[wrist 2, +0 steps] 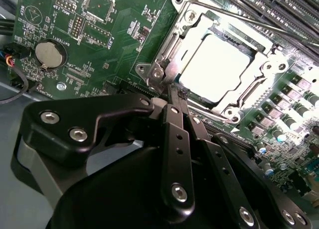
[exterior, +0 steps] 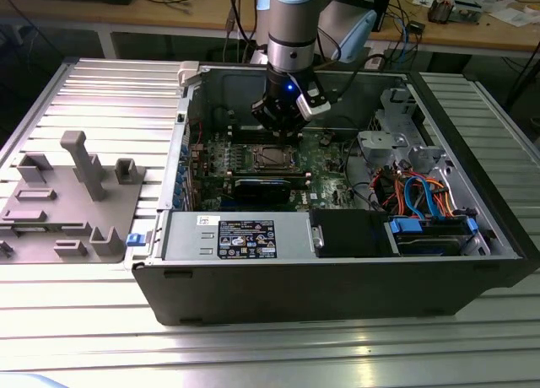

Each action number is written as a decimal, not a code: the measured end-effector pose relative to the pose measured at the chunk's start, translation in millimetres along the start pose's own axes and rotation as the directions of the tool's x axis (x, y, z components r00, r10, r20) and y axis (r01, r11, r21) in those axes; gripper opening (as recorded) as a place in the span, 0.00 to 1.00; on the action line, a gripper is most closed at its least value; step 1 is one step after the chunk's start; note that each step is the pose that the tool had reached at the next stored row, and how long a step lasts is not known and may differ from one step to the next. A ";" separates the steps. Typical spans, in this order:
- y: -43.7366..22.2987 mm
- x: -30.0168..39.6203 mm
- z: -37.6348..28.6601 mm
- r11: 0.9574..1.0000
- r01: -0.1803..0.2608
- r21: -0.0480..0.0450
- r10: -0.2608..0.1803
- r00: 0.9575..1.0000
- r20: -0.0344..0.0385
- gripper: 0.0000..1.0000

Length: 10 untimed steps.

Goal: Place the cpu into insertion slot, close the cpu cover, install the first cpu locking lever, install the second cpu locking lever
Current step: 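Install the second cpu locking lever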

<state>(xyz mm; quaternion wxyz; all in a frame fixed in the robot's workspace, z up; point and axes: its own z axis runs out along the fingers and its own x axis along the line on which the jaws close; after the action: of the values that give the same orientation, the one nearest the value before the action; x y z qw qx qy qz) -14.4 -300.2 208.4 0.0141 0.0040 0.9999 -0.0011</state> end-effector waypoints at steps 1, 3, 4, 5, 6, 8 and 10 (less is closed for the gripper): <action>-0.1 0.0 -0.2 1.000 0.000 0.000 0.000 1.000 0.000 0.11; -0.1 0.0 -1.4 1.000 0.000 0.000 0.000 1.000 0.000 0.11; -0.1 -0.1 -2.2 1.000 0.000 0.000 0.000 1.000 0.000 0.11; -0.1 -0.1 -3.0 1.000 0.000 0.000 0.000 1.000 0.000 0.11; -0.1 -0.1 -4.3 1.000 0.000 0.000 0.000 1.000 0.000 0.11; -0.1 -0.2 -6.5 1.000 0.000 0.000 0.000 1.000 0.000 0.11; -0.1 -0.2 -8.9 1.000 0.000 0.000 0.000 1.000 0.000 0.11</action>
<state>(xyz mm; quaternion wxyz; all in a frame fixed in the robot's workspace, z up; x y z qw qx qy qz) -14.4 -300.3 217.4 0.0141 0.0039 0.9999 -0.0012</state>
